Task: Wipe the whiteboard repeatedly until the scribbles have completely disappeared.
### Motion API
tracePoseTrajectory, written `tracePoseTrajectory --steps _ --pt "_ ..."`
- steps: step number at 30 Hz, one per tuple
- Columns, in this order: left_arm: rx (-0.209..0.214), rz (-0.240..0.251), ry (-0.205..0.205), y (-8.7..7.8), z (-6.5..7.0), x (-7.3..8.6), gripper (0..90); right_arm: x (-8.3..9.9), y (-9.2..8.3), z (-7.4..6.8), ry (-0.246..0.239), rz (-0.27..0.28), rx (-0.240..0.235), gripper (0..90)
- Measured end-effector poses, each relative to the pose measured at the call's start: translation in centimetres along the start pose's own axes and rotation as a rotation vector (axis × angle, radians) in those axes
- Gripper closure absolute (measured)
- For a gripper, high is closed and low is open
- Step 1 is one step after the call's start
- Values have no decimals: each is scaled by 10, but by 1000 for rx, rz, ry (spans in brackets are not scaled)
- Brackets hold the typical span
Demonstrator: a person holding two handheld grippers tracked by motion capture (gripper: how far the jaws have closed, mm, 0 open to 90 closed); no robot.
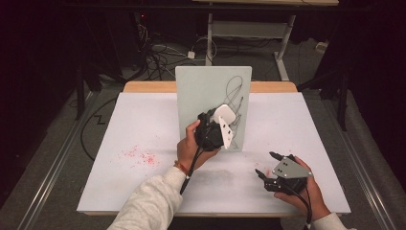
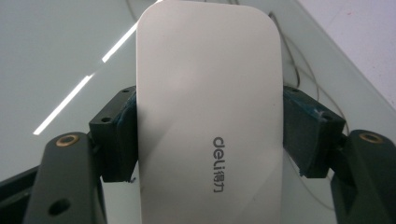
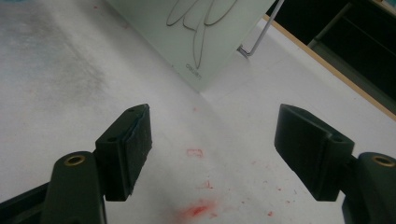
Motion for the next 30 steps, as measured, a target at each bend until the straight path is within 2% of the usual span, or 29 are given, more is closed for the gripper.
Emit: tracePoseTrajectory --steps 3,5,8,12,15,19,22,25,30 --pt "0 15 42 4 8 -7 282 0 -1 1 22 4 -7 279" --pt "24 8 63 6 18 -5 282 -1 -1 1 26 8 -9 279" --pt "69 -18 144 11 43 5 282 -2 -1 0 19 11 -13 278" --pt "70 -58 291 15 71 24 281 -1 -1 -1 13 6 -14 278" --pt "97 -74 316 15 80 34 282 -1 -2 0 16 9 -10 277" --pt "106 -98 381 12 77 49 282 -1 -3 2 19 12 -5 272" --pt "96 -99 432 8 71 63 282 -2 -5 4 26 21 5 269" --pt "96 -128 482 2 61 75 282 -2 -6 5 25 17 11 269" --pt "100 -143 503 -3 46 86 282 -3 -6 5 28 20 16 265"
Point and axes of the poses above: each handheld gripper's, and its own axes: y roughly forward along the jaws, x roughly out of its underside, z roughly to its right, the point moved 9 cm from there along y, roughly forward along the jaws, and after that the axes turned 13 degrees about -y, right-handed, at the moved point
